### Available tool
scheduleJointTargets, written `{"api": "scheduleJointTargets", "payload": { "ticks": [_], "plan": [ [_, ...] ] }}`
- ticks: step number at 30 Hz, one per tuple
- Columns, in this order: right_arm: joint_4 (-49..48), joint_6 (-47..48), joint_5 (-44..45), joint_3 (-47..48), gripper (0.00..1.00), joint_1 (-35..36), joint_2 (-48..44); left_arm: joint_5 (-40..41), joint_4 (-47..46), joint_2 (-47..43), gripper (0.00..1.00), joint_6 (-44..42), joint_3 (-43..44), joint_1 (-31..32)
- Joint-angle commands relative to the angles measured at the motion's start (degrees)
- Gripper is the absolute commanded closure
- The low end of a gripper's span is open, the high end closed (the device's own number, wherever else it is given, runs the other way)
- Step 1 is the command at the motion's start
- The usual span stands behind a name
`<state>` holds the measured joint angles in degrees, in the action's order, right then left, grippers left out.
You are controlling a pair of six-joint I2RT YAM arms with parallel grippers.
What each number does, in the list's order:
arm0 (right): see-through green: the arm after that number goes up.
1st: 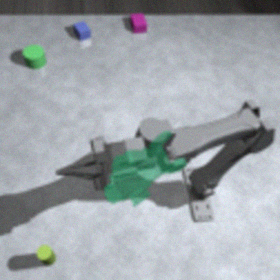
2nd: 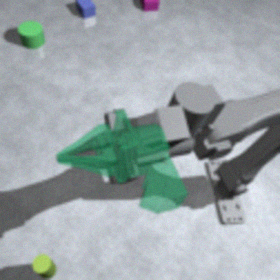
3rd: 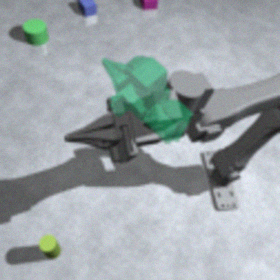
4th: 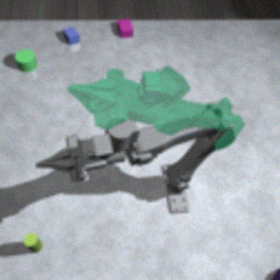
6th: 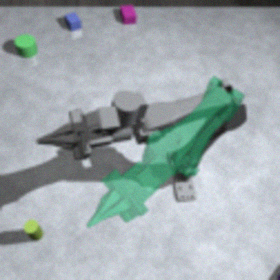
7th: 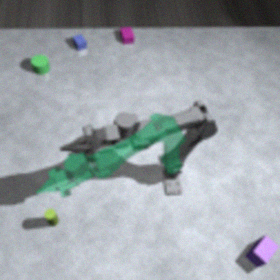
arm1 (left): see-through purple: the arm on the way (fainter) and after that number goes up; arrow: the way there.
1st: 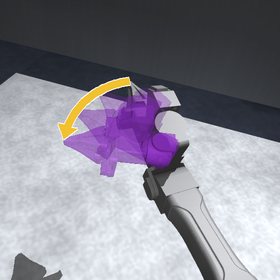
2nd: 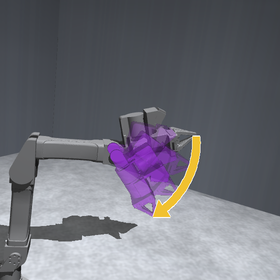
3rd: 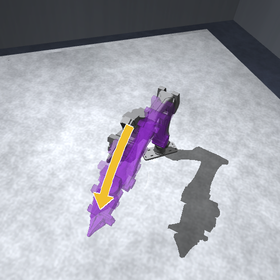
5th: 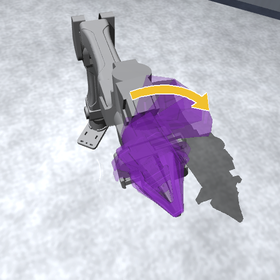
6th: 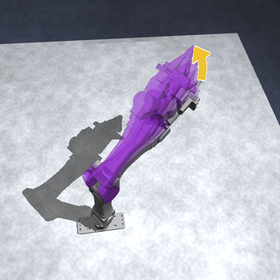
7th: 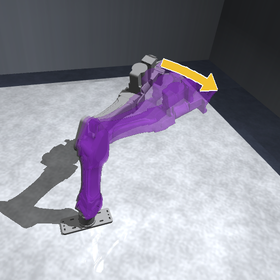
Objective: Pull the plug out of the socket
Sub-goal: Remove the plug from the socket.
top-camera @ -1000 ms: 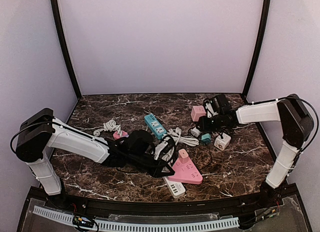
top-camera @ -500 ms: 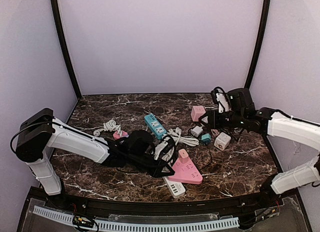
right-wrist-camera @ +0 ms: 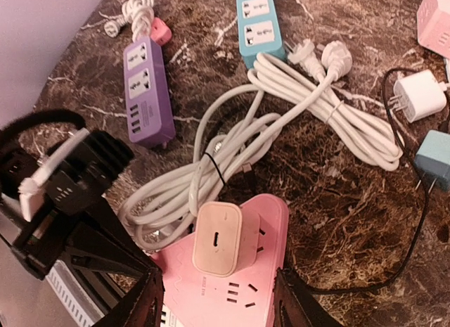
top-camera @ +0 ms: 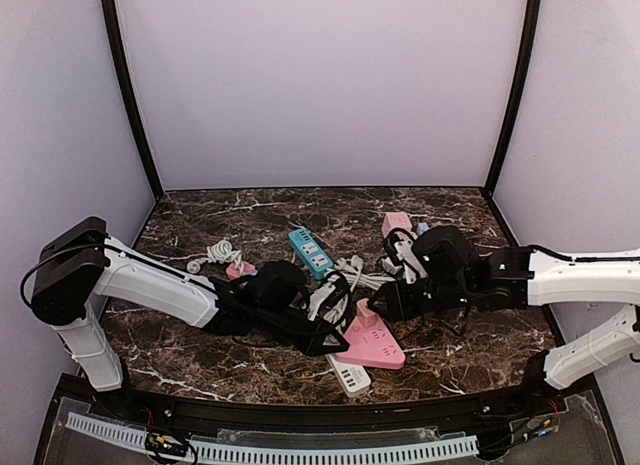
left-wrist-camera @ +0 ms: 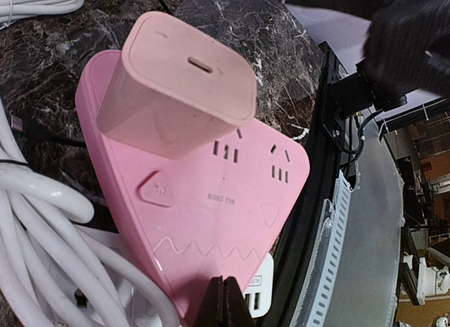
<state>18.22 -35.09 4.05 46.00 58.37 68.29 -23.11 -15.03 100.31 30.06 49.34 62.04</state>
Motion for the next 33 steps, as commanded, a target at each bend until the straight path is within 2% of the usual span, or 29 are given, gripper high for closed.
{"api": "scheduleJointTargets", "payload": {
  "ticks": [1,8,11,28,33],
  "plan": [
    [3.5,-3.3,6.7,2.7,0.46,3.5,4.9,6.8,19.2,5.3,0.99,-0.8,-5.0,-0.2],
    [4.2,-3.1,9.4,6.1,0.41,6.2,10.8,6.7,19.0,5.2,0.99,-0.7,-5.3,-0.2],
    [4.4,-3.1,10.5,7.0,0.43,6.9,12.6,6.7,18.9,5.2,0.99,-0.8,-5.5,-0.2],
    [7.8,-5.5,17.3,10.9,0.74,9.3,19.5,6.8,18.6,5.0,0.99,-0.8,-5.7,-0.2],
    [8.1,-5.8,18.0,10.8,0.88,9.3,19.4,6.9,18.7,5.1,0.99,-0.8,-5.8,-0.2]
  ]
}}
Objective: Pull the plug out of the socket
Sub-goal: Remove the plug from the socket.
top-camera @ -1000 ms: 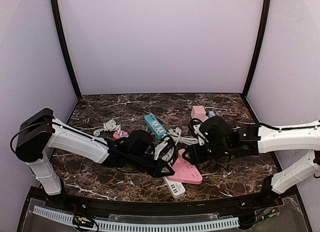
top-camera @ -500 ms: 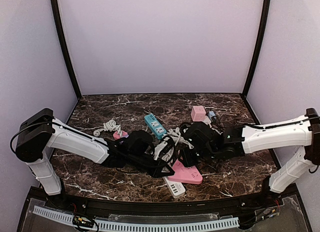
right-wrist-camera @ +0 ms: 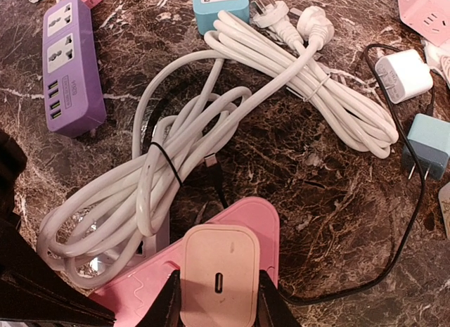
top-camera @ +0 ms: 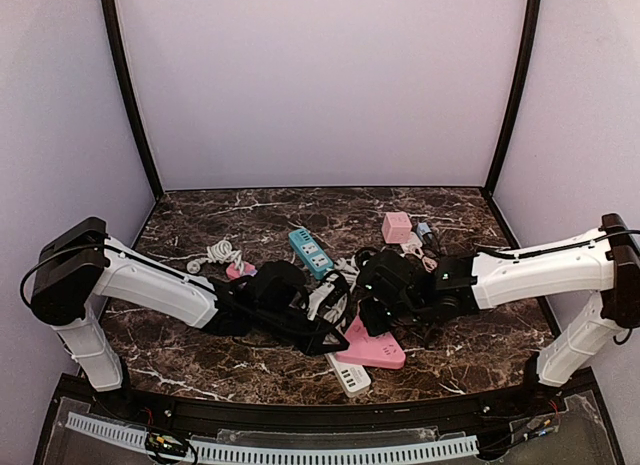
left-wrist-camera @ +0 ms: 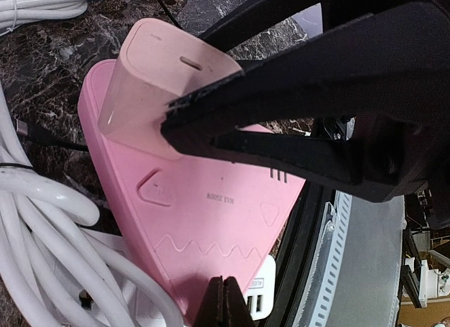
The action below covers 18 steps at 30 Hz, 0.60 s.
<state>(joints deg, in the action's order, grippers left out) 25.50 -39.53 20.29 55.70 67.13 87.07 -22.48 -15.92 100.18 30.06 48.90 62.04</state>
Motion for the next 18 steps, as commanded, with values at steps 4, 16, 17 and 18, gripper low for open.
{"api": "scheduleJointTargets", "payload": {
  "ticks": [4,16,17,18],
  "plan": [
    [0.7,-1.8,1.6,0.9,0.98,0.5,0.2,6.3,19.5,5.3,0.99,-0.7,-5.5,-0.2],
    [-4.6,-3.2,-2.5,-2.8,1.00,-1.0,-4.1,6.2,19.5,5.4,0.99,-0.6,-5.6,-0.2],
    [-4.8,-3.2,-2.7,-2.9,1.00,-1.1,-4.4,6.2,19.5,5.4,0.99,-0.6,-5.6,-0.2],
    [-4.9,-3.2,-2.8,-3.0,1.00,-1.1,-4.6,6.2,19.6,5.4,0.99,-0.6,-5.6,-0.2]
  ]
}}
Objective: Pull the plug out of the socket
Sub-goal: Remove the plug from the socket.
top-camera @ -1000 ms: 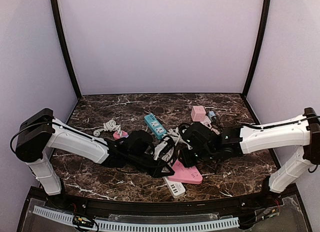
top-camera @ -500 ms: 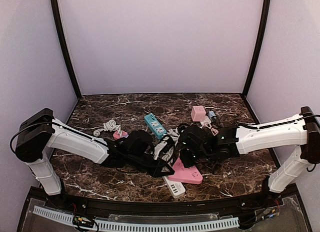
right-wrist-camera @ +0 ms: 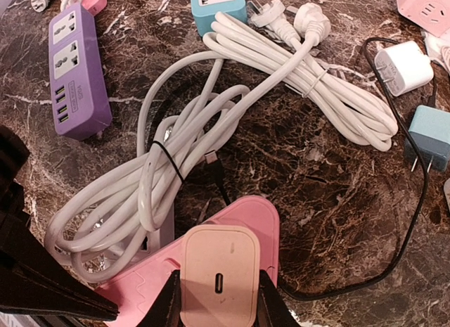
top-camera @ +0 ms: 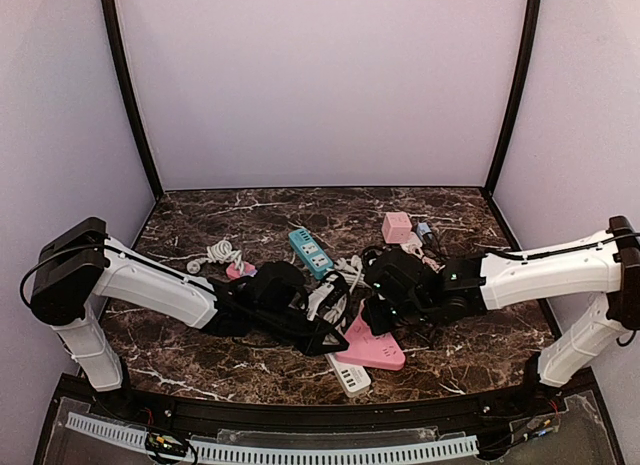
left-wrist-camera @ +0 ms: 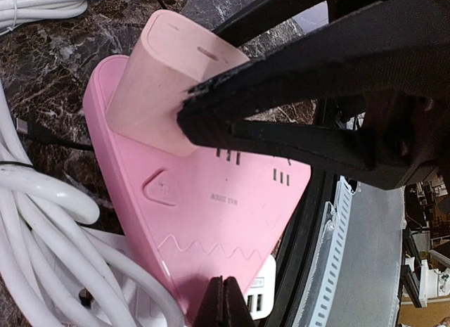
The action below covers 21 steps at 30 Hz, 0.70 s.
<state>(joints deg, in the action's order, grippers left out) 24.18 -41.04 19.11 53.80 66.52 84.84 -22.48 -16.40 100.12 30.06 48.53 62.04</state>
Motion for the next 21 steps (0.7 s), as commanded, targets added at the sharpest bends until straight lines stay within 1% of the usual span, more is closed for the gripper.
{"api": "scheduleJointTargets", "payload": {
  "ticks": [1,11,21],
  "plan": [
    [-3.5,-1.7,-1.5,-1.2,1.00,-0.5,-2.6,6.1,20.0,5.4,0.99,-0.6,-5.2,-0.3],
    [-3.0,-1.4,-0.6,-0.9,1.00,-0.2,-2.1,6.1,19.9,5.6,0.99,-0.6,-5.1,-0.2],
    [2.4,-2.1,5.3,3.0,1.00,2.8,0.8,6.1,19.8,5.9,0.99,-0.7,-5.2,-0.3]
  ]
}}
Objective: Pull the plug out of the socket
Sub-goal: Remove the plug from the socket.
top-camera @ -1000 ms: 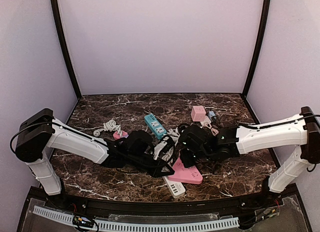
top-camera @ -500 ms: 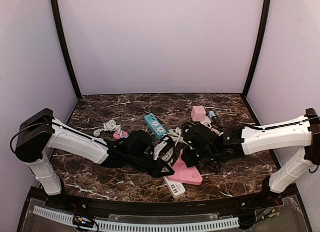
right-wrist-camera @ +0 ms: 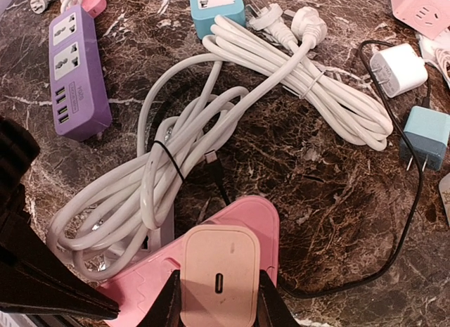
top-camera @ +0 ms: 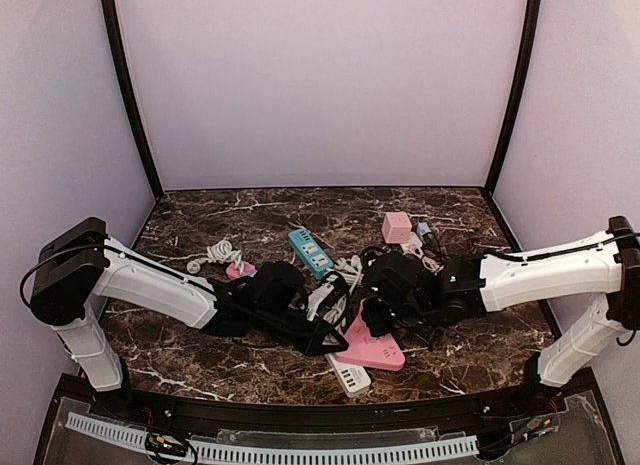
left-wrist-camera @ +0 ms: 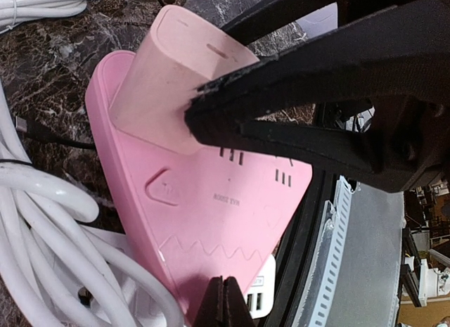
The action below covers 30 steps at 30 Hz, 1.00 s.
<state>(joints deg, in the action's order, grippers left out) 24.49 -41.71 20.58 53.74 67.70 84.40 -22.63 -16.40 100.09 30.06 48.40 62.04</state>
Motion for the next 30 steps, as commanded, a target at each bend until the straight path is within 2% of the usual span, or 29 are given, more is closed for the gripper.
{"api": "scheduleJointTargets", "payload": {
  "ticks": [1,11,20,30],
  "plan": [
    [2.7,-1.5,4.4,3.6,1.00,2.0,1.5,6.2,19.7,6.0,0.99,-0.7,-5.1,-0.2],
    [8.6,-2.0,8.8,8.4,1.00,4.6,5.4,6.1,19.8,6.2,0.99,-0.9,-4.9,-0.2],
    [9.2,-1.8,9.5,7.8,1.00,4.3,3.2,6.2,20.0,6.2,0.99,-0.9,-4.9,-0.2],
    [0.4,-0.9,-0.1,1.3,1.00,-0.4,-1.7,6.2,20.4,6.3,0.99,-0.9,-4.8,-0.2]
  ]
}}
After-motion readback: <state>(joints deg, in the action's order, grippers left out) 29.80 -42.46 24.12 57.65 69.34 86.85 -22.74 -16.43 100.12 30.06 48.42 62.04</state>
